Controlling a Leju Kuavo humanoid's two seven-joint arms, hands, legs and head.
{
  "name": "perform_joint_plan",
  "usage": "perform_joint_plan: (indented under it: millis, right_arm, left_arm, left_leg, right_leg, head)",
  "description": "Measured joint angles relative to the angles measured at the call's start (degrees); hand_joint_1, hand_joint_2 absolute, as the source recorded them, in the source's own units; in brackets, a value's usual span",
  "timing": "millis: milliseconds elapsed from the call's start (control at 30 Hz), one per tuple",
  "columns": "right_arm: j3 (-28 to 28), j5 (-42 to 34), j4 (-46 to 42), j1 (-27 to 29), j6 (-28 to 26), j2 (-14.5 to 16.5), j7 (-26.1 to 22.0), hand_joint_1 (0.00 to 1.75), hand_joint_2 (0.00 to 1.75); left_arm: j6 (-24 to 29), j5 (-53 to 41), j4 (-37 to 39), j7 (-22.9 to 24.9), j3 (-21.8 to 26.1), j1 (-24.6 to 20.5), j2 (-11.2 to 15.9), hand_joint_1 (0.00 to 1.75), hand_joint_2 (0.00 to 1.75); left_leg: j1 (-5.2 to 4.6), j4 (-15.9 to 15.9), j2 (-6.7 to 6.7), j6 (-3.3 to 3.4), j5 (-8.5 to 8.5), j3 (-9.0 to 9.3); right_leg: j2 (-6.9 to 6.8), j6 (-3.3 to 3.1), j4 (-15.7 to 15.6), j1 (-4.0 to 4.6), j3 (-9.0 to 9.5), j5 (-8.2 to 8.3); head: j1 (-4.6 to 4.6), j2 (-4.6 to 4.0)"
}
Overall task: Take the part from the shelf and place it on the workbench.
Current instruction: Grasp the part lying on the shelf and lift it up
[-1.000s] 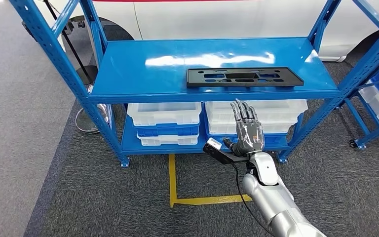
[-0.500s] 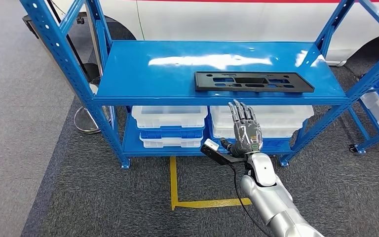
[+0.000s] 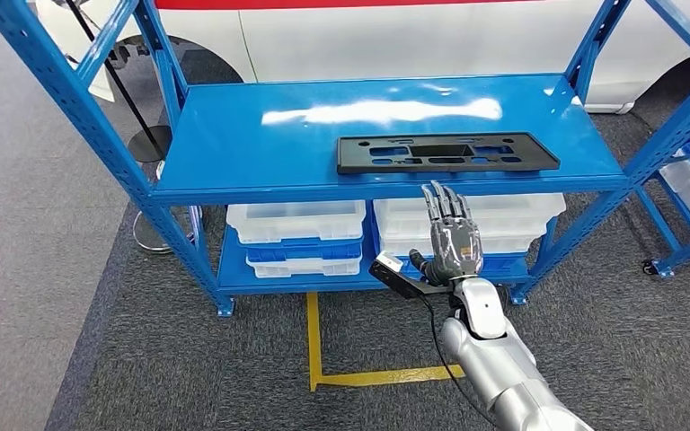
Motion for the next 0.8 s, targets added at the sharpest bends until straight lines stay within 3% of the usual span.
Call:
perform_joint_plan:
  millis: [67,100,200,267,367,400,433,467,533,567,633,733,800]
  right_arm:
    - [-0.1,0.6,0.0,-0.1,-0.4,0.0,1.2,0.00,1.75]
    - [-0.2,1.0,0.0,-0.1,-0.5,0.0,1.9,0.00,1.75]
    - [-0.9,2.2,0.0,-0.2,-0.8,0.0,3.6,0.00,1.75]
    - [-1.4,2.7,0.0,-0.3,-0.9,-0.1,4.2,0.00,1.75]
    - [-2.1,3.3,0.0,-0.3,-1.0,-0.2,5.1,0.00,1.75]
    - [-2.3,3.5,0.1,-0.2,-1.0,-0.2,5.4,0.00,1.75]
    - [-2.4,3.7,0.2,0.0,-1.0,-0.2,5.5,0.00,1.75]
    - [-2.5,3.7,0.2,0.0,-1.0,-0.3,5.6,0.00,1.75]
    - [-2.6,3.8,0.3,0.0,-1.0,-0.3,5.8,0.00,1.75]
    - [-2.8,3.8,0.3,-0.1,-1.0,-0.4,5.9,0.00,1.75]
    - [-2.9,3.9,0.3,-0.2,-1.0,-0.4,6.1,0.00,1.75]
    - [-3.3,4.0,0.3,-0.3,-1.0,-0.4,6.3,0.00,1.75]
    - [-3.5,4.0,0.3,-0.4,-1.0,-0.5,6.2,0.00,1.75]
  left_arm:
    - [0.0,0.0,0.0,0.0,0.0,0.0,0.0,0.00,0.00]
    - [0.0,-0.1,0.0,0.0,0.0,0.0,0.0,0.00,0.00]
    - [0.0,-0.2,0.0,0.1,0.0,-0.1,0.0,0.00,0.00]
    - [0.0,-0.3,0.0,0.2,0.0,-0.1,0.0,0.00,0.00]
    - [0.0,-0.5,0.0,0.3,0.0,-0.1,0.0,0.00,0.00]
    - [0.0,-0.5,0.0,0.3,0.0,-0.1,0.0,0.00,0.00]
    - [0.0,-0.5,0.0,0.3,0.0,-0.1,0.0,0.00,0.00]
    - [0.0,-0.5,0.0,0.3,0.0,-0.1,0.0,0.00,0.00]
    - [0.0,-0.5,0.0,0.3,0.0,0.0,0.0,0.00,0.00]
    - [0.0,-0.5,0.0,0.3,0.0,0.0,0.0,0.00,0.00]
    - [0.0,-0.6,0.0,0.3,0.0,-0.1,-0.1,0.00,0.00]
    - [0.0,-0.6,0.0,0.4,0.0,-0.2,0.0,0.00,0.00]
    - [0.1,-0.7,0.0,0.4,0.0,-0.2,0.0,0.00,0.00]
  left_leg:
    - [-0.16,-7.0,-0.04,0.47,3.02,3.11]
    - [-0.26,-8.9,-0.07,0.79,3.35,3.97]
    - [-0.31,-10.1,-0.12,1.81,3.01,4.53]
    - [-0.12,-10.7,-0.04,2.52,3.08,5.05]
    - [-0.06,-11.0,0.07,3.17,2.85,5.46]
    - [-0.06,-10.9,0.06,3.24,2.71,5.53]
    - [-0.06,-10.9,0.03,3.25,2.54,5.67]
    - [-0.06,-10.8,-0.01,3.20,2.32,5.88]
    - [-0.06,-10.7,-0.08,2.93,1.77,6.54]
    - [-0.15,-10.6,-0.10,2.72,1.49,6.79]
    - [-0.31,-10.6,-0.13,2.23,1.21,6.94]
    - [-0.35,-10.4,-0.07,1.32,0.67,6.98]
    - [-0.28,-6.9,-0.03,0.82,-1.43,5.47]
  right_leg:
    - [0.12,0.43,0.3,0.18,0.44,-0.64]
    - [0.15,0.70,0.4,0.28,0.47,-0.81]
    - [0.18,1.53,0.2,0.34,0.41,-0.99]
    - [0.09,2.08,2.1,0.23,-0.37,-2.30]
    - [-0.06,2.73,12.2,-0.02,-5.76,-6.46]
    - [-0.08,2.86,15.1,-0.10,-7.59,-7.00]
    - [-0.10,2.92,16.0,-0.16,-8.55,-6.42]
    - [-0.12,2.89,14.8,-0.20,-8.40,-4.80]
    - [-0.18,2.61,7.6,-0.21,-5.46,-0.29]
    - [-0.21,2.42,4.2,-0.06,-3.87,1.07]
    - [-0.22,1.99,0.9,0.28,-2.31,1.46]
    - [-0.09,1.18,0.2,0.17,-1.81,1.24]
    - [-0.10,0.44,-0.3,-0.12,-1.24,1.21]
  head:
    - [0.01,0.00]
    - [0.03,0.00]
    - [0.04,0.00]
    - [0.07,0.00]
    - [0.09,0.00]
    - [0.09,0.00]
    - [0.09,0.00]
    - [0.10,0.00]
    - [0.11,0.00]
    - [0.11,0.00]
    - [0.11,0.00]
    - [0.11,0.00]
    - [0.08,0.00]
